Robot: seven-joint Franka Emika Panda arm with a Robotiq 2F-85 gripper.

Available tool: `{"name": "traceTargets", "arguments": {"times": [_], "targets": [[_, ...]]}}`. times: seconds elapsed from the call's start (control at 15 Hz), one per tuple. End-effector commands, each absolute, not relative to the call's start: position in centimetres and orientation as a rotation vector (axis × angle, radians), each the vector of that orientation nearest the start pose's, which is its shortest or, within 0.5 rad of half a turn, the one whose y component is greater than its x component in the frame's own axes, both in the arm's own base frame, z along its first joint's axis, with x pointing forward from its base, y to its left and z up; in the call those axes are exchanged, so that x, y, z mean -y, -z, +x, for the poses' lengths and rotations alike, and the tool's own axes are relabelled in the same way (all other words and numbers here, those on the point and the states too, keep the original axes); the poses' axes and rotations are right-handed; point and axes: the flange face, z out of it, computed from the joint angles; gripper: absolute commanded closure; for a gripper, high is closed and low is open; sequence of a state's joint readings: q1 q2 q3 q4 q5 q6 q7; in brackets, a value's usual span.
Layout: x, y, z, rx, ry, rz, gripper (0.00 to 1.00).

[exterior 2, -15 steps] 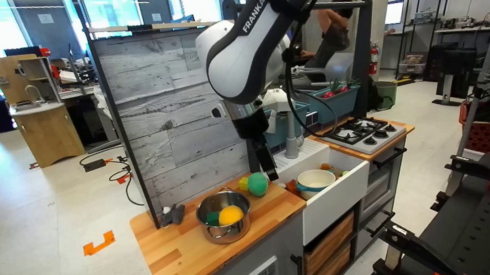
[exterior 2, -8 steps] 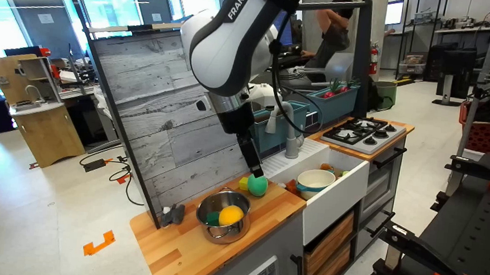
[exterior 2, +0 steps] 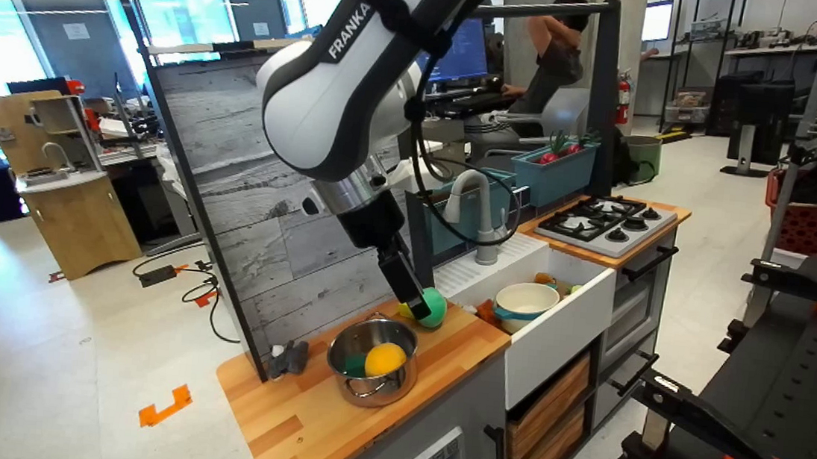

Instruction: Remove the yellow plush toy from the silver pot

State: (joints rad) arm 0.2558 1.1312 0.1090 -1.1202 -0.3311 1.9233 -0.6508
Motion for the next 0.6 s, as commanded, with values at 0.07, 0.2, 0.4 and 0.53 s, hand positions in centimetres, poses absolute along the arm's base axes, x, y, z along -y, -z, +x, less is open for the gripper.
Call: {"name": "traceTargets", "arguments": {"times": [0.07,0.2,0.4,0.53], "targets": [[-22.8,-7.0,70.0,1.772,-0.674,-2.685,0.0],[-23.6,-6.7,69.9,1.792,-0.707,-2.687,0.0],[-25.2,-6.3,69.5,1.819,-0.746,-2.695,0.0],[-26.7,-6.0,69.4,1.817,-0.689,-2.727,0.0]]}}
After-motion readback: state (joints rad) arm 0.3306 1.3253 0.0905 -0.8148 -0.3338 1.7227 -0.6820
